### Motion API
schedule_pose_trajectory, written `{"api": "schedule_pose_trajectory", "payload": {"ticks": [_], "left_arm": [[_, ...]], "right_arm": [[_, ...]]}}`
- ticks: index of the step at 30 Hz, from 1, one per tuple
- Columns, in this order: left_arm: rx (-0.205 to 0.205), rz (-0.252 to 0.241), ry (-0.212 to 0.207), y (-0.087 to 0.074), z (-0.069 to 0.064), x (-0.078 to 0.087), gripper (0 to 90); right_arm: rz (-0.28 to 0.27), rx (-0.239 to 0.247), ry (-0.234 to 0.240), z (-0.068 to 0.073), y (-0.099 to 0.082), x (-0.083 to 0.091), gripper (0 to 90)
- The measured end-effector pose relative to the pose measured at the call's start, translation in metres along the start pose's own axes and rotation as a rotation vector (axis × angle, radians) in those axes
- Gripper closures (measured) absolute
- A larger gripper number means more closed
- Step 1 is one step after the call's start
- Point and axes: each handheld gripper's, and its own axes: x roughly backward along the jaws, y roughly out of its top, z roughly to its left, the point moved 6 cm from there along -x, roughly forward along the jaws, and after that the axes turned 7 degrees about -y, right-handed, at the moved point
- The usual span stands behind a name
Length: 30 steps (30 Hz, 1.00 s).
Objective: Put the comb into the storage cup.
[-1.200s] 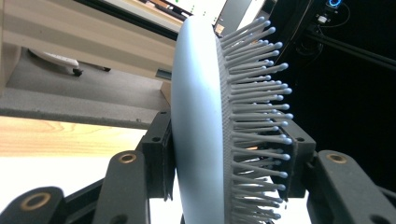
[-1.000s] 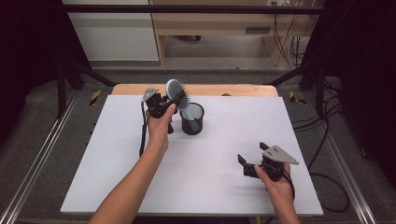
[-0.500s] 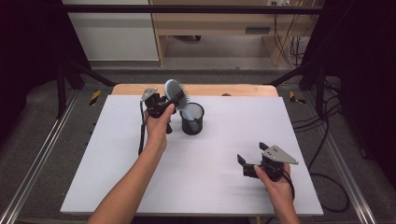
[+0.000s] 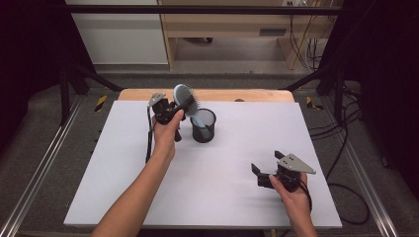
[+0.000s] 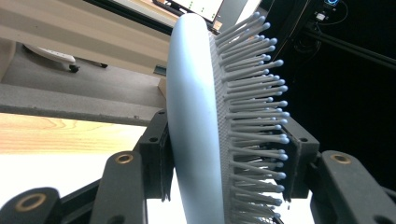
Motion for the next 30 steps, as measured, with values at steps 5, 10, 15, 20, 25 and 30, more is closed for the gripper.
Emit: {"api": "schedule_pose_trajectory", "payload": {"ticks": [5, 10, 15, 20, 25, 30], "left_arm": [[0.002, 0.009, 0.004, 0.0007, -0.0005, 0.0006, 47.0], [-0.003, 0.019, 0.005, 0.0012, -0.0009, 0.0002, 46.3], [0.0, 0.021, 0.009, 0.0013, -0.0012, 0.0007, 45.5], [-0.01, 0.022, 0.003, 0.0012, 0.0, 0.0008, 44.7], [-0.018, 0.028, 0.004, 0.001, -0.0001, 0.0006, 44.1], [-0.022, 0.027, 0.003, 0.001, -0.0002, 0.0005, 43.7]], "right_arm": [[-0.004, -0.003, 0.0, -0.0003, 0.0004, 0.0013, 3.9], [-0.004, -0.003, 0.006, 0.0012, 0.0008, 0.0012, 3.9], [-0.003, -0.001, 0.006, 0.0016, 0.0006, 0.0015, 3.9], [-0.001, 0.001, 0.008, 0.0018, 0.0002, 0.0003, 3.9], [0.0, 0.001, 0.012, 0.003, 0.0004, 0.0011, 3.9], [0.0, 0.008, 0.017, 0.0047, 0.0006, 0.0018, 3.8]]}}
